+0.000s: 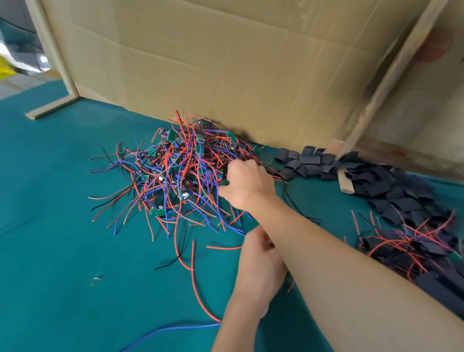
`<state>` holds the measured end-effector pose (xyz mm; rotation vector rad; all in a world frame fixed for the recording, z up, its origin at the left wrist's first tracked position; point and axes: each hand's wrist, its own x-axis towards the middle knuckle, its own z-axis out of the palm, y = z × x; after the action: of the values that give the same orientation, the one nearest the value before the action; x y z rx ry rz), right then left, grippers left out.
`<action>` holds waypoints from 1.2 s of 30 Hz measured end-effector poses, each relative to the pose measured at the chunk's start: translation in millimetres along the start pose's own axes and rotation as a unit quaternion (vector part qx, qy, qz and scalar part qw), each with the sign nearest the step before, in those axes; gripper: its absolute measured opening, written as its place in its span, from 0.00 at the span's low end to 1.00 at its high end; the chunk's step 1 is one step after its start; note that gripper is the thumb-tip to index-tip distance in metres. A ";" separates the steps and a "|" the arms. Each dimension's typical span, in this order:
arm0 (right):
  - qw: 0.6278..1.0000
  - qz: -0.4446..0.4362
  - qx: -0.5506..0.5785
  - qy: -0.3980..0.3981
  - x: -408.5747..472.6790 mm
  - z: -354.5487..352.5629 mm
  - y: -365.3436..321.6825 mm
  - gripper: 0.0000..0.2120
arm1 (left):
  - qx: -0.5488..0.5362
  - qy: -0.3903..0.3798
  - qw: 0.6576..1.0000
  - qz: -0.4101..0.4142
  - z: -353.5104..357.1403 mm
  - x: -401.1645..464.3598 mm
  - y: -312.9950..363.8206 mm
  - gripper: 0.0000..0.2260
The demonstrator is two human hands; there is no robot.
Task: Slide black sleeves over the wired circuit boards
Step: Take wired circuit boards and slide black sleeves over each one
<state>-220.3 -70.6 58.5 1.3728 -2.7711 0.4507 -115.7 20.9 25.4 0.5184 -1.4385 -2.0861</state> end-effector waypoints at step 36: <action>0.988 0.032 0.134 -0.069 -98.5 -114.8 138.8 0.08 | -0.015 0.039 0.999 0.024 4.5 6.3 -7.8 0.08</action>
<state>-281.2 115.5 120.0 1.4161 -2.9624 0.7861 -125.0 22.4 19.7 0.5412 -1.3600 -2.0254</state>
